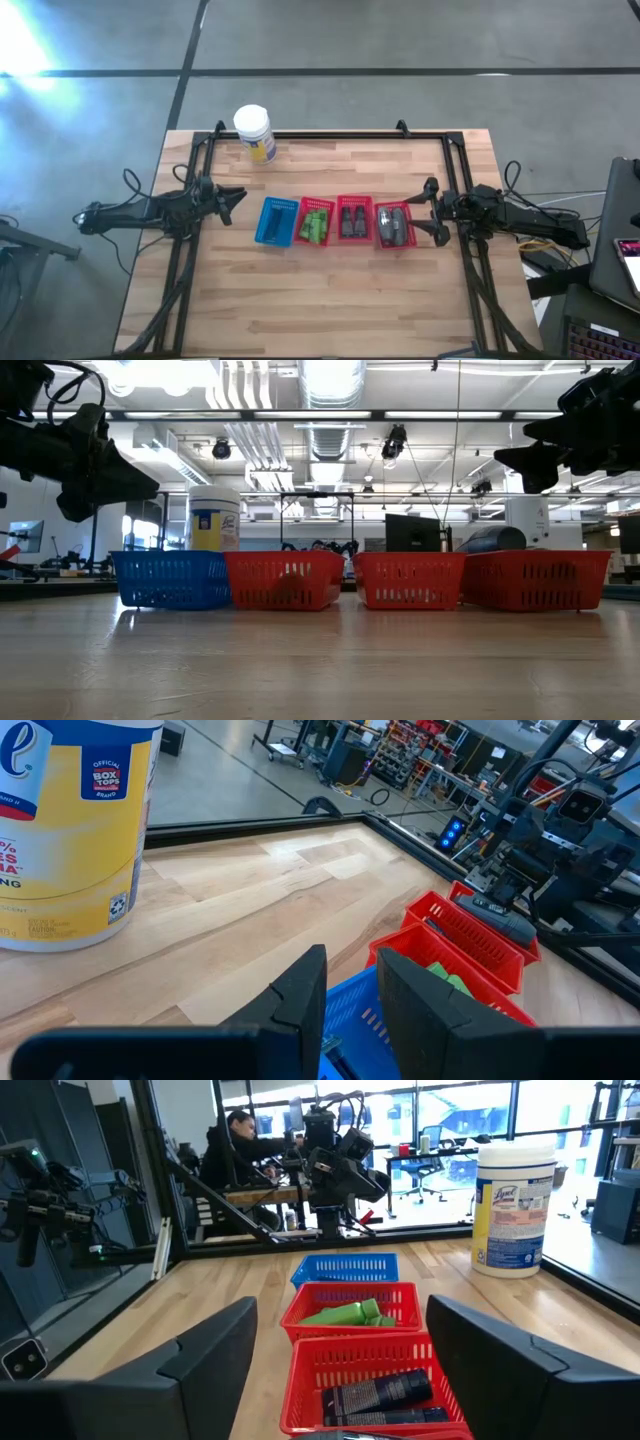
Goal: Pick & Place Travel size toiletries
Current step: Return to Home Position
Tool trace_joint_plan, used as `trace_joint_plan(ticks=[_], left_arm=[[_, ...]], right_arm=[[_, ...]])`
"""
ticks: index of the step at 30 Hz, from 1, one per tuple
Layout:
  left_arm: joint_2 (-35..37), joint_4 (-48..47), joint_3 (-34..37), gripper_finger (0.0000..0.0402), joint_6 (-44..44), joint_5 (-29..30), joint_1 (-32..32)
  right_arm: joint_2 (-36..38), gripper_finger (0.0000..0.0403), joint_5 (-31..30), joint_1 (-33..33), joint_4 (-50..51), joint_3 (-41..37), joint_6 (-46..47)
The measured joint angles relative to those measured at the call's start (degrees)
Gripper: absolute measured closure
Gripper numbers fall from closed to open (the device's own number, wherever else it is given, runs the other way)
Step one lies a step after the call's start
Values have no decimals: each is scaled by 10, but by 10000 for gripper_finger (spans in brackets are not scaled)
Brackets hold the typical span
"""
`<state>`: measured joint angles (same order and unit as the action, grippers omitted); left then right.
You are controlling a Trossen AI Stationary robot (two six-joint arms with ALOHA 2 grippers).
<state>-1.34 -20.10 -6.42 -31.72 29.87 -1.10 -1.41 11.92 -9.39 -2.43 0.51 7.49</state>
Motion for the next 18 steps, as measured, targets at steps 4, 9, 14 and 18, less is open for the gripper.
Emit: trace_joint_plan(ticks=[4,9,14,18], left_arm=[[0,0,0,305,0,0,0],[0,0,0,305,0,0,0],[0,0,0,305,0,0,0],[0,0,0,305,0,0,0]], right_arm=[[0,128,0,0,0,0,0],[0,142,0,0,0,0,0],[0,156,0,0,0,0,0],[0,166,0,0,0,0,0]])
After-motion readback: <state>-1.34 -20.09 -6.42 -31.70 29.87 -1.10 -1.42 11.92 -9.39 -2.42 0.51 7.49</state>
